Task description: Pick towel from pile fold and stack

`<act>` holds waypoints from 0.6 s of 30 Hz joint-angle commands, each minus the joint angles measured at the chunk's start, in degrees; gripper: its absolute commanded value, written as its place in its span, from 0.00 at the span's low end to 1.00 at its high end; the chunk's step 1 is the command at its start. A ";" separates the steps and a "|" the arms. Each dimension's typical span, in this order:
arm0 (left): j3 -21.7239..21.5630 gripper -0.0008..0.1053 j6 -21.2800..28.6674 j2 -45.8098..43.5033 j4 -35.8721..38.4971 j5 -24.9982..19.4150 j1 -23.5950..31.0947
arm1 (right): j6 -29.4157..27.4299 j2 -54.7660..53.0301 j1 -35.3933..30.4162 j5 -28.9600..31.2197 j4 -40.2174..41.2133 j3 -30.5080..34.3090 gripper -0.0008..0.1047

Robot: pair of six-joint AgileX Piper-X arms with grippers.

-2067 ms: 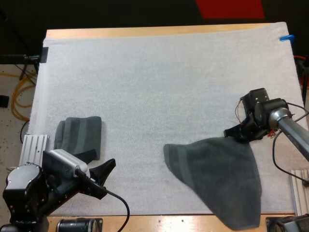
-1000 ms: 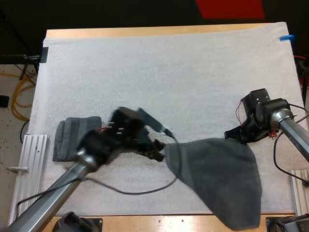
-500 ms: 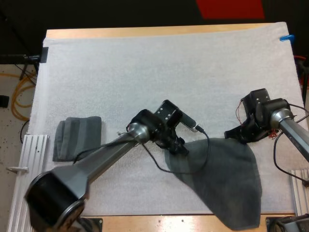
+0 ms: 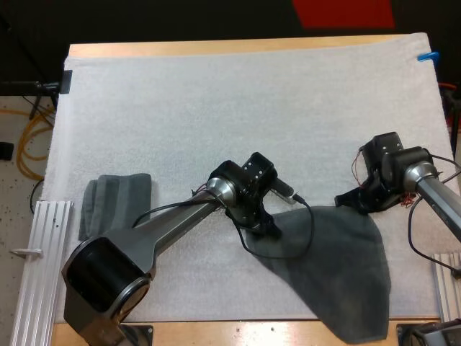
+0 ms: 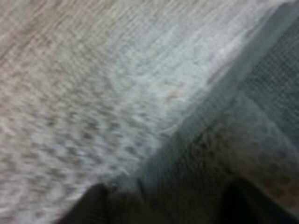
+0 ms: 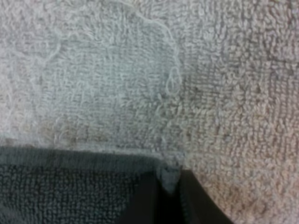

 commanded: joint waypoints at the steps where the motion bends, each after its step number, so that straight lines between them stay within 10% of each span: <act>1: -0.18 0.37 -0.46 0.08 0.35 2.41 -0.32 | -0.32 -0.52 -0.06 -0.06 0.30 -0.07 0.01; 5: -0.35 0.02 -0.46 0.08 1.61 2.65 -0.48 | -0.32 -0.52 -0.06 -0.06 0.22 -0.07 0.01; 18: -13.11 0.01 3.27 -14.50 11.05 -12.35 1.17 | -2.94 -16.46 2.14 -0.94 -0.03 -2.55 0.01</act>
